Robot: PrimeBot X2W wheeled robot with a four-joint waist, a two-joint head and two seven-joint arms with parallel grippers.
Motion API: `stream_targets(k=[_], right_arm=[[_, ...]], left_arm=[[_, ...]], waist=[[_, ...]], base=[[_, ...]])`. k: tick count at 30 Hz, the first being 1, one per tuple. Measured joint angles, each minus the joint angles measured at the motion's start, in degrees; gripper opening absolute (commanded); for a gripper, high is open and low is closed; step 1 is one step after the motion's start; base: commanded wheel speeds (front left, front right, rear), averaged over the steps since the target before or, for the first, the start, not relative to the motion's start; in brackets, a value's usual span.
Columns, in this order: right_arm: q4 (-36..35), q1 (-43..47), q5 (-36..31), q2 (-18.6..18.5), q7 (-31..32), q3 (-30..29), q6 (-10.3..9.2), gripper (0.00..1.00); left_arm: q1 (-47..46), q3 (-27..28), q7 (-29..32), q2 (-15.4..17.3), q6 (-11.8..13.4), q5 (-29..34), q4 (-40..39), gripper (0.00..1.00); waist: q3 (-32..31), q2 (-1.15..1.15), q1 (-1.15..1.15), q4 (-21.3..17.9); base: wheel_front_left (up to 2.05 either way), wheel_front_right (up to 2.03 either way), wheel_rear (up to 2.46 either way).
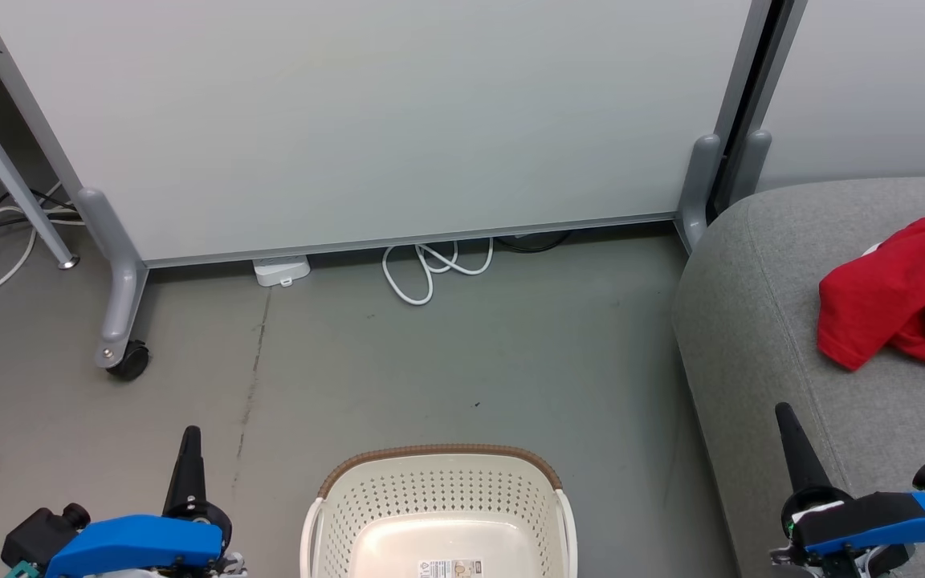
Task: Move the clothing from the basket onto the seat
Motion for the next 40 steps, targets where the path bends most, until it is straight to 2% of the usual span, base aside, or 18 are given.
stream_targets(k=[40], right_arm=[[-1.0, -2.03, 21.87, -0.07, 3.31, -1.24, 0.0, 0.0]], left_arm=[[-2.42, 2.82, 5.44, -0.37, -0.01, -19.65, -3.05, 0.0]], waist=[[0.22, 0.0, 0.0, -1.26]], base=[[0.0, 0.0, 0.0]])
